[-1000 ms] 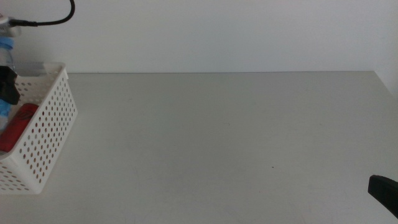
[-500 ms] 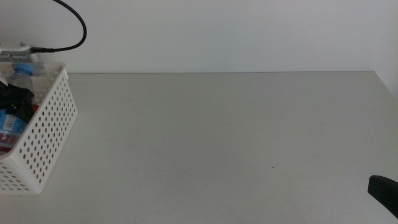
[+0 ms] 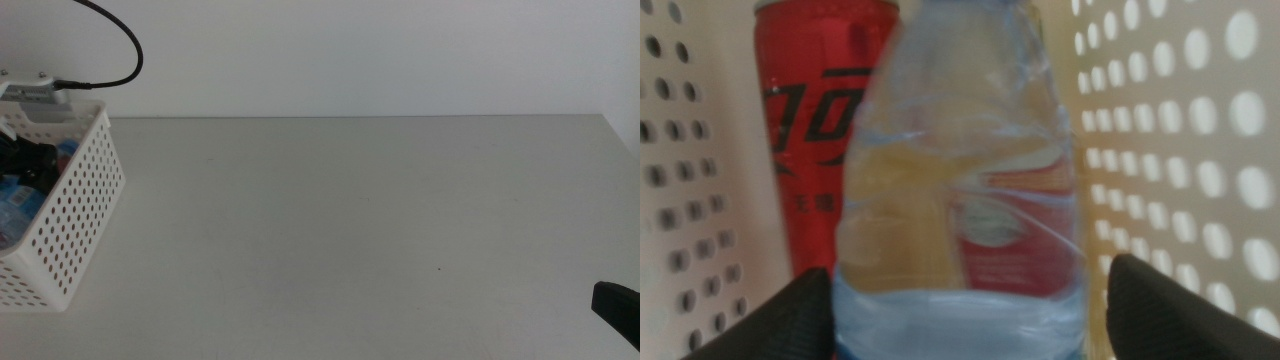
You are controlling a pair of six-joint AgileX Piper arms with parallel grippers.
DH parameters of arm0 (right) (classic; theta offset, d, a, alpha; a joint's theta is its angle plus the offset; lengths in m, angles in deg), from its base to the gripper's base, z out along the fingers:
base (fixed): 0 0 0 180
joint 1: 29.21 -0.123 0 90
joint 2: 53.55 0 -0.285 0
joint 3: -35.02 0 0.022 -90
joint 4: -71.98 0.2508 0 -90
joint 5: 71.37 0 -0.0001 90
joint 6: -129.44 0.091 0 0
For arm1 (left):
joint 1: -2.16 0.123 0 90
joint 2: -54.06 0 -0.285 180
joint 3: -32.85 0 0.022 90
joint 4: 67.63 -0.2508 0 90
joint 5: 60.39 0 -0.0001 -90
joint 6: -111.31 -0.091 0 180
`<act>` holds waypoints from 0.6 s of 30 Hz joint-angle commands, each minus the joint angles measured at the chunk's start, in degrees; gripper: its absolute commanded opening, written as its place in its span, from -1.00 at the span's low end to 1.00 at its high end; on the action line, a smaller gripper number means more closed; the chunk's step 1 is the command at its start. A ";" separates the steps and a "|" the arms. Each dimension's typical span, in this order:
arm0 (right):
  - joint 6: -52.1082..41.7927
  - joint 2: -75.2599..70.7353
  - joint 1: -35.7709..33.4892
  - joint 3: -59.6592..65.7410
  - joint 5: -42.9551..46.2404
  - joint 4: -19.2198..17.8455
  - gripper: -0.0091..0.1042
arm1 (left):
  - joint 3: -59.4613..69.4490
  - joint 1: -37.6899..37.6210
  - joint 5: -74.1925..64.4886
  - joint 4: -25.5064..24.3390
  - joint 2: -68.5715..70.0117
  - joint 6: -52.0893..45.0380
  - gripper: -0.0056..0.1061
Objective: Use arms to grab the bottles and put them into the dustbin to the left of the table.
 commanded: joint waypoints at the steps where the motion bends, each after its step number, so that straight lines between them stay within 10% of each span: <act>1: -0.34 0.44 -0.22 -1.94 3.95 -0.66 0.41 | -1.93 0.11 1.02 1.85 3.30 -0.16 0.78; 18: -0.34 0.44 -0.22 -1.94 3.95 -0.66 0.41 | -8.28 -0.75 -2.40 4.64 8.40 0.04 0.74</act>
